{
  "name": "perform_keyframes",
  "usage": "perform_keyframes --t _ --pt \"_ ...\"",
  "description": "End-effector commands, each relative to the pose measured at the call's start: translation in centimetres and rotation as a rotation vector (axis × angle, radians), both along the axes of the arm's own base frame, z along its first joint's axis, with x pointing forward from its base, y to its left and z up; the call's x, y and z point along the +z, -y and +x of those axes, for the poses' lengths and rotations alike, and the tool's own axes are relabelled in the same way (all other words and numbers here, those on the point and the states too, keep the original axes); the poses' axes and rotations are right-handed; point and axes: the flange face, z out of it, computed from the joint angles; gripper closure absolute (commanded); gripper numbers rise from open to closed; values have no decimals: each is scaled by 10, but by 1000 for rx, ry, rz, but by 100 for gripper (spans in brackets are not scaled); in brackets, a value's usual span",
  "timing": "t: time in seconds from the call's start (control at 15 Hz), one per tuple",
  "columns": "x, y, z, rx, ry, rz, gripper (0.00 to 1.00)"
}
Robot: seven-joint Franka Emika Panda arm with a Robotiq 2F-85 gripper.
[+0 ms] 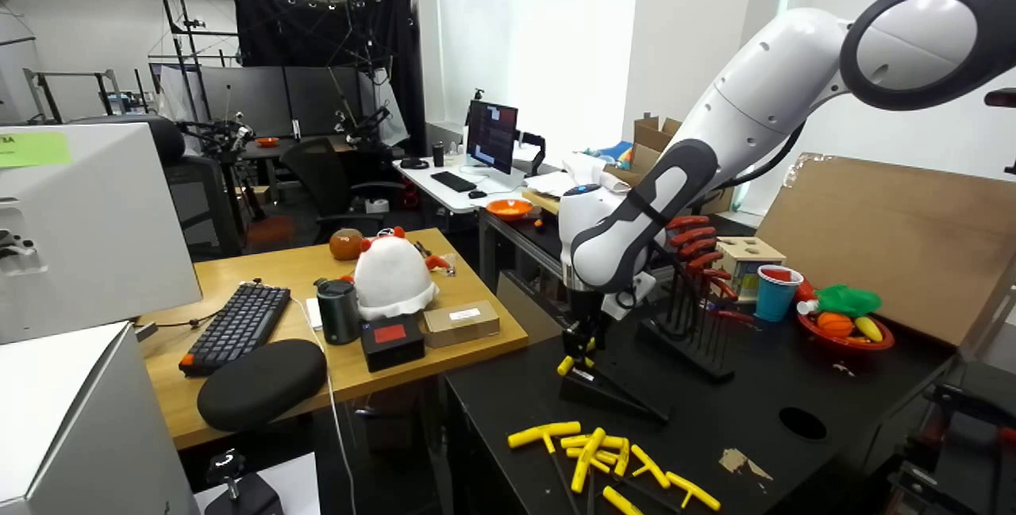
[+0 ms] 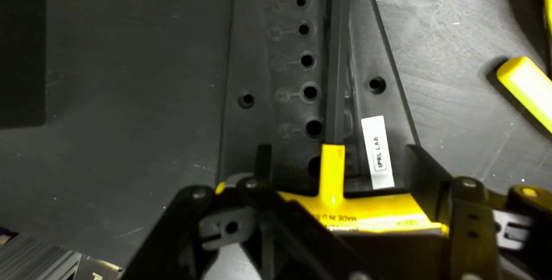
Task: Put one of the yellow screwdrivers in the black panel
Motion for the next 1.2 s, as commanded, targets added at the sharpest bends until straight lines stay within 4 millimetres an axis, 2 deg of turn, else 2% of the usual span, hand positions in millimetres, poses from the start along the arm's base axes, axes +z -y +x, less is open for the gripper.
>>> perform_keyframes --t 0.0,0.2,0.47,0.8,1.13 --pt "26 -1 -3 -84 5 57 0" --pt "34 4 0 -210 -6 98 0" --pt "34 10 -2 -422 -21 151 0" --pt "35 6 0 -689 36 199 0" --pt "35 20 1 -943 147 235 0"
